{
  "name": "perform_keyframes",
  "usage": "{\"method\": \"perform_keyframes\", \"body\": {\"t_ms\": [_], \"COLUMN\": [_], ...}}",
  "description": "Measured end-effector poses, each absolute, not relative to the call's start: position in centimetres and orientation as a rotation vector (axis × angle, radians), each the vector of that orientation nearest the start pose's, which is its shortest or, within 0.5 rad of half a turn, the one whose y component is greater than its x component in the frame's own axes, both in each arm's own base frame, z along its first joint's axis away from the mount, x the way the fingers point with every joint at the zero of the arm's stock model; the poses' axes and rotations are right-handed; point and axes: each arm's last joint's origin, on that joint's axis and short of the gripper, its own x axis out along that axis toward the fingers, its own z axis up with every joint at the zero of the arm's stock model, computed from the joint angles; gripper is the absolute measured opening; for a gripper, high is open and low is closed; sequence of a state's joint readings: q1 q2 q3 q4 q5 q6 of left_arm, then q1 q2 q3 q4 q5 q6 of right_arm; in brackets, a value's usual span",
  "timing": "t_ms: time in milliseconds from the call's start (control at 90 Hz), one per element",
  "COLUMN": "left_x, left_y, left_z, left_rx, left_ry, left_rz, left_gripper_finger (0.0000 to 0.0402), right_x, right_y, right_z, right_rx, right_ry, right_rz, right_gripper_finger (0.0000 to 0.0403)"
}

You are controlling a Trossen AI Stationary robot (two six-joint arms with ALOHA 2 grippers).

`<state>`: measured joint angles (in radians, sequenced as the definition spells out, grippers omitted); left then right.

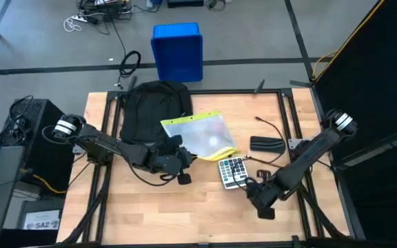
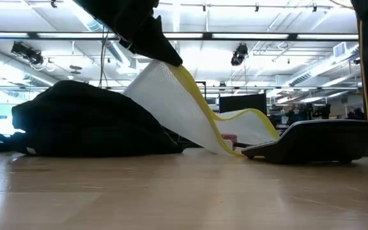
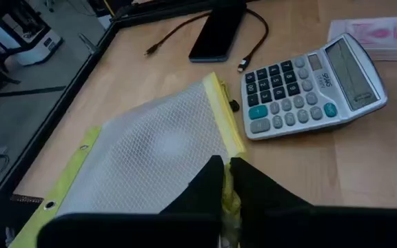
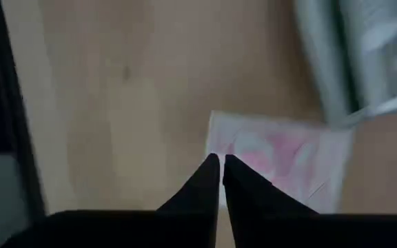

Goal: Unpack backpack
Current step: Close the zip lock bag

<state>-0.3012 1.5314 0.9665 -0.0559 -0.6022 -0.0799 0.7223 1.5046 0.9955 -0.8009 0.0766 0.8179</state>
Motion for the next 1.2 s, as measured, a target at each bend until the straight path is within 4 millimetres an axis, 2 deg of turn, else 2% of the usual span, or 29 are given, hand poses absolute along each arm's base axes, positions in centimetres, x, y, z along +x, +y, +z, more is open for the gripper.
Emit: {"method": "perform_keyframes", "body": {"t_ms": [167, 322, 511, 800, 1011, 1200], "left_x": [31.4, 31.4, 31.4, 31.3, 31.2, 31.2], "left_y": [-8.0, -8.0, -8.0, -8.0, -8.0, -8.0], "left_z": [23.4, 23.4, 23.4, 23.3, 23.2, 23.1], "left_rx": [0.195, 0.195, 0.195, 0.201, 0.205, 0.209], "left_ry": [0.547, 0.547, 0.547, 0.558, 0.566, 0.575], "left_rz": [0.313, 0.313, 0.313, 0.313, 0.313, 0.312], "left_gripper_finger": [0.0000, 0.0000, 0.0000, 0.0000, 0.0000, 0.0000], "right_x": [20.7, 21.9, 23.5, 23.3, 23.2, 23.2], "right_y": [16.7, 15.5, 12.1, 6.4, 3.7, 2.5], "right_z": [22.3, 22.8, 21.8, 18.9, 16.0, 14.5], "right_rx": [0.056, -0.114, -0.220, -0.361, -0.286, -0.361], "right_ry": [1.097, 0.940, 0.999, 1.202, 1.237, 1.196], "right_rz": [-0.085, -0.199, -0.290, -0.396, -0.357, -0.282], "right_gripper_finger": [0.0001, 0.0020, 0.0066, 0.0105, 0.0117, 0.0119]}}
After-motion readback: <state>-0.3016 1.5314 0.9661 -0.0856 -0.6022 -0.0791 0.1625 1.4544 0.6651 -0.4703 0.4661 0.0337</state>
